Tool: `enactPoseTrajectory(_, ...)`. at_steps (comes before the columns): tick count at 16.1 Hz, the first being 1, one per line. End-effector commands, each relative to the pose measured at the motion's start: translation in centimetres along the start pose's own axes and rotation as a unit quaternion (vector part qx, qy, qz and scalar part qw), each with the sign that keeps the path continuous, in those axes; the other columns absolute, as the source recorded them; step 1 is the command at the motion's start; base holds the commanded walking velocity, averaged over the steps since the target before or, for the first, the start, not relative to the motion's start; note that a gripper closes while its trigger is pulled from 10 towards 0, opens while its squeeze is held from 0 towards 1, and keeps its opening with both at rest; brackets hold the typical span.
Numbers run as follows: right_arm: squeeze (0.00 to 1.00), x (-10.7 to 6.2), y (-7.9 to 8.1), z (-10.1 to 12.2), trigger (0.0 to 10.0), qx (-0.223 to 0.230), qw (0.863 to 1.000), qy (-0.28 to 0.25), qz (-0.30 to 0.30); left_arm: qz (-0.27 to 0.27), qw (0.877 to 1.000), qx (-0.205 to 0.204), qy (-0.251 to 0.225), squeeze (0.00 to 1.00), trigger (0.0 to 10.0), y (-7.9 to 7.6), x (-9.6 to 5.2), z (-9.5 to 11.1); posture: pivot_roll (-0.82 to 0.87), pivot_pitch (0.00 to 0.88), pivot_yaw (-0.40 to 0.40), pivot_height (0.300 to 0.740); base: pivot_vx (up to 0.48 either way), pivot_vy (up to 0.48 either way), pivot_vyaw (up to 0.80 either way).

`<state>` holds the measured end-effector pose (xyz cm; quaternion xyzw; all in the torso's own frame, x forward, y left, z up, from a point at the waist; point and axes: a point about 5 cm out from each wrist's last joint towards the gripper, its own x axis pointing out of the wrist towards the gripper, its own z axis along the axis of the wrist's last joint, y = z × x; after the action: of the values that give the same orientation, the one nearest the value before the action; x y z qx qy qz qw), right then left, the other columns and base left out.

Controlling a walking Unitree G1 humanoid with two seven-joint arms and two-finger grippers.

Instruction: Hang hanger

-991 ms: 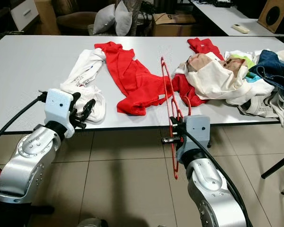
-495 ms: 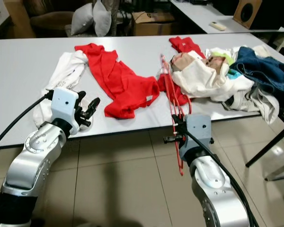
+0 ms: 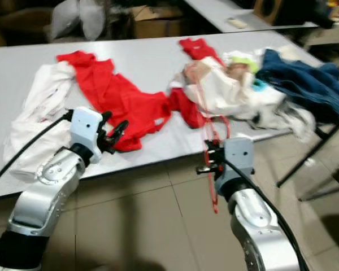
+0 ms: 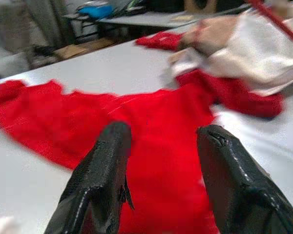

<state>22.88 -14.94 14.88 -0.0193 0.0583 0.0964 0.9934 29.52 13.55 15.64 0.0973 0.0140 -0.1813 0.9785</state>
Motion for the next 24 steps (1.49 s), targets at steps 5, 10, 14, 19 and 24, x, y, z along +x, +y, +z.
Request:
enactPoseTrajectory(5, 0.0, -0.5, -0.7, 0.5, 10.0, -0.027, 1.0, -0.004, 0.002, -0.01, 1.0, 0.01, -0.004, 0.0, 10.0, -0.4, 0.9, 0.4, -0.02, 0.063, -0.008, 0.74, 0.256, 0.0, 0.0)
enactPoseTrajectory(10, 0.0, -0.7, -0.6, 0.2, 10.0, -0.013, 1.0, 0.004, 0.002, -0.013, 1.0, -0.001, -0.004, 0.0, 10.0, -0.6, 0.9, 0.3, -0.03, 0.066, -0.003, 0.74, 0.258, 0.0, -0.59)
enactPoseTrajectory(14, 0.0, -1.0, -0.5, 0.0, 10.0, -0.02, 1.0, 0.004, 0.017, -0.031, 1.0, -0.001, 0.001, 0.0, 10.0, -1.0, 0.9, -0.1, -0.03, 0.065, 0.0, 0.74, 0.257, 0.0, 0.0)
enactPoseTrajectory(19, 0.0, -1.9, -2.9, 0.1, 10.0, -0.042, 0.999, 0.011, 0.001, -0.06, 0.998, 0.03, 0.019, 0.0, 10.0, -1.7, 1.2, -1.0, -0.05, 0.063, 0.009, 0.74, 0.154, 0.0, 0.0)
enactPoseTrajectory(24, 0.0, -3.3, -4.3, -0.1, 10.0, -0.052, 0.998, 0.026, 0.018, -0.108, 0.991, 0.066, 0.054, 1.0, 10.0, -1.9, 1.7, -2.3, -0.06, 0.063, 0.009, 0.74, 0.0, 0.0, 0.0)
